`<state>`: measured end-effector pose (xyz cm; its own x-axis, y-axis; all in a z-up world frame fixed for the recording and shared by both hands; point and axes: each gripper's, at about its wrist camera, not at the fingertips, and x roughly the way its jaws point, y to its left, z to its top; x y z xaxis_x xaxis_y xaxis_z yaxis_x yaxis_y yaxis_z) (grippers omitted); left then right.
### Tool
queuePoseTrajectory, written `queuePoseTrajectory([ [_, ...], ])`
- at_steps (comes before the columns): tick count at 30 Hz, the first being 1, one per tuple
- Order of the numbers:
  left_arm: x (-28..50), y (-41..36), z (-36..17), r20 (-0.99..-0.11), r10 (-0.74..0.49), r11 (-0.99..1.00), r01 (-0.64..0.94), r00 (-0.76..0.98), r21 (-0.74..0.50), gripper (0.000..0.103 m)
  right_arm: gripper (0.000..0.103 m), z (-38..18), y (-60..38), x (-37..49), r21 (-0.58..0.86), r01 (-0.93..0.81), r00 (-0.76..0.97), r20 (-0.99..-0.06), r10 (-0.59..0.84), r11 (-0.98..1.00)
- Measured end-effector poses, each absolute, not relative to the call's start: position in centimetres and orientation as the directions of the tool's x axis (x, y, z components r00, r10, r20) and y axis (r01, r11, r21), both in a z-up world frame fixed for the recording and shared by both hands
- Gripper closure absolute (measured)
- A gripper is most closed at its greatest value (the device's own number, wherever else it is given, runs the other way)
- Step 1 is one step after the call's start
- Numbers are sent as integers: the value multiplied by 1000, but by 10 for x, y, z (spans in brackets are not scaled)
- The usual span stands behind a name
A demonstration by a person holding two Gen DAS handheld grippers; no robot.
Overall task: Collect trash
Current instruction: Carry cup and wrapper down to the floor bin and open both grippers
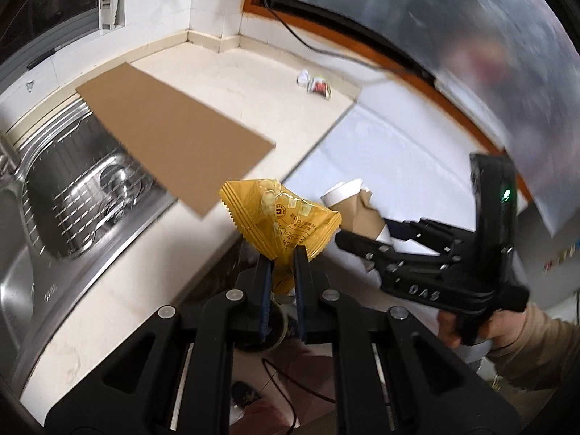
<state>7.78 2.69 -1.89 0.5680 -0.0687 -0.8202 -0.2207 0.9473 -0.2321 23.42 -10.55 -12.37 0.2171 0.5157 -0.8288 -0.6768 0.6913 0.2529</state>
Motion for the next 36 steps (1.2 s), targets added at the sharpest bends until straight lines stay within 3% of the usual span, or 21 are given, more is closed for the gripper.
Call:
queuePoseTrajectory([
  [9, 14, 5, -81, -860, -91, 965, -170, 502, -201, 94, 50, -160, -133, 127, 201, -618, 250, -867, 432, 760],
  [18, 13, -18, -163, -899, -129, 950, -209, 419, -234, 94, 50, -232, -145, 89, 113, -640, 230, -915, 330, 760],
  [36, 44, -10, -422, -937, -182, 932, -251, 299, -261, 94, 49, -490, -151, 84, 70, -659, 88, -982, 169, 749],
])
